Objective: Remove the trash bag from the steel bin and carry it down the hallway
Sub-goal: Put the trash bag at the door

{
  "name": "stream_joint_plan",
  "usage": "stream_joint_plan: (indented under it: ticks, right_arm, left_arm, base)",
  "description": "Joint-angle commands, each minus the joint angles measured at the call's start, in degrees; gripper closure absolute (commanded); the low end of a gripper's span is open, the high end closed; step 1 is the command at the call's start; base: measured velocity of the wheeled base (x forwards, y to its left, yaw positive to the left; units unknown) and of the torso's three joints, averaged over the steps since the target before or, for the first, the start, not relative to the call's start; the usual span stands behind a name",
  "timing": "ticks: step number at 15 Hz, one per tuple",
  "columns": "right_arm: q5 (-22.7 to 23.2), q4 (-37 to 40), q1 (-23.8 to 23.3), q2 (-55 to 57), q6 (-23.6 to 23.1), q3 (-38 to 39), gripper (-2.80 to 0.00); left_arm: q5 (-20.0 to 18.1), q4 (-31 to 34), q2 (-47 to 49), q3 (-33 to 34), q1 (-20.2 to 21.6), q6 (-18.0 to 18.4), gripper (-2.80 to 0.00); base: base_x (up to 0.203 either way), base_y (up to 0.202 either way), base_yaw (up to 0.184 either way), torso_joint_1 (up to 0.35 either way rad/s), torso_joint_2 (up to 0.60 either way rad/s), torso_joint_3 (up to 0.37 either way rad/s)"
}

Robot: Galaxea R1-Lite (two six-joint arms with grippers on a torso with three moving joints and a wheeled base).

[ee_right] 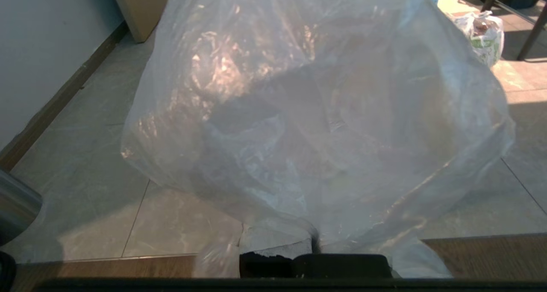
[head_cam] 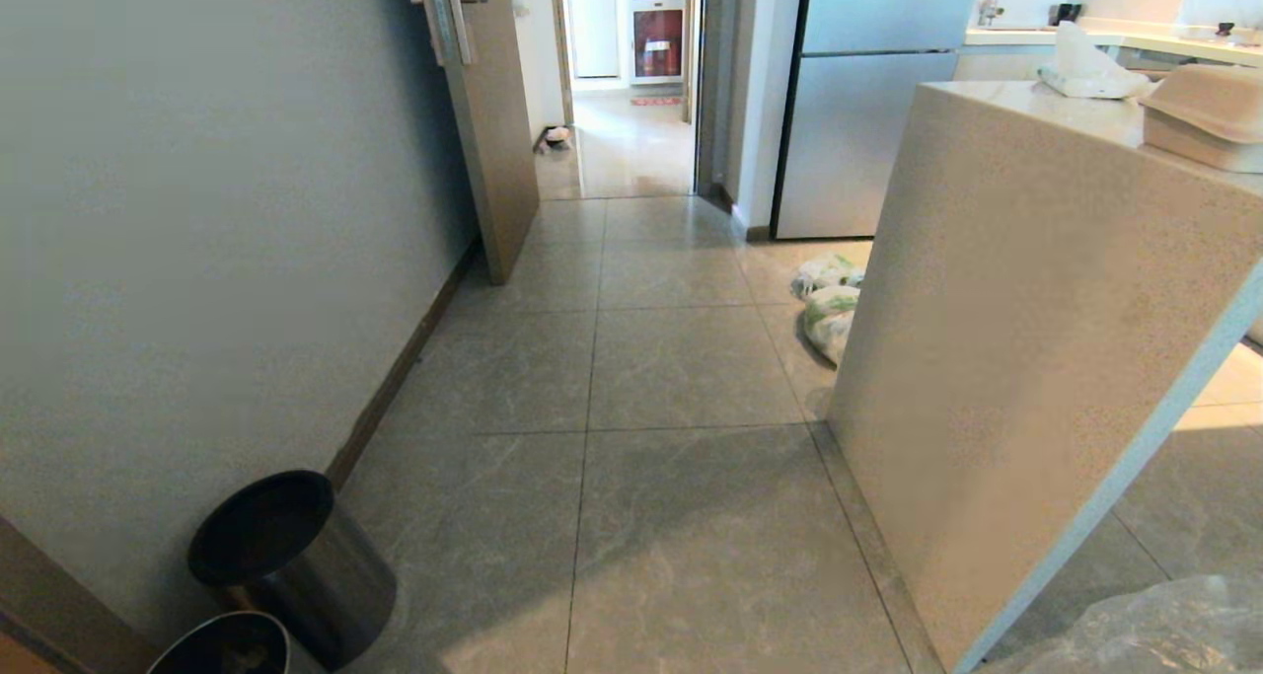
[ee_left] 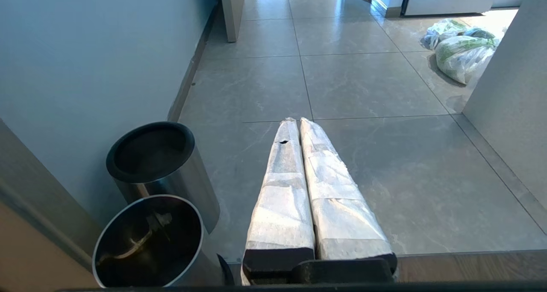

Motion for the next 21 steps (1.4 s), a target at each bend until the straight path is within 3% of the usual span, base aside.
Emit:
stream_joint_plan:
  ticks: [1, 4, 21]
  right_arm:
    - [0.0, 0.0, 0.0, 0.1, 0.1, 0.1, 0.0]
    - [0.0, 0.0, 0.0, 0.1, 0.0, 0.1, 0.0]
    - [0.0, 0.0, 0.0, 0.1, 0.0, 0.1, 0.0]
  left_arm:
    - [0.0, 0.0, 0.0, 0.0, 0.0, 0.0, 0.0]
    - [0.0, 0.0, 0.0, 0.0, 0.0, -0.1, 0.0]
    - [0.0, 0.0, 0.0, 0.0, 0.0, 0.0, 0.0]
  base:
    - [0.0, 0.0, 0.0, 0.0, 0.0, 0.0]
    - [0.034, 0.0, 0.0, 0.002, 0.0, 0.0]
    - [0.19, 0.0, 0.0, 0.003, 0.0, 0.003]
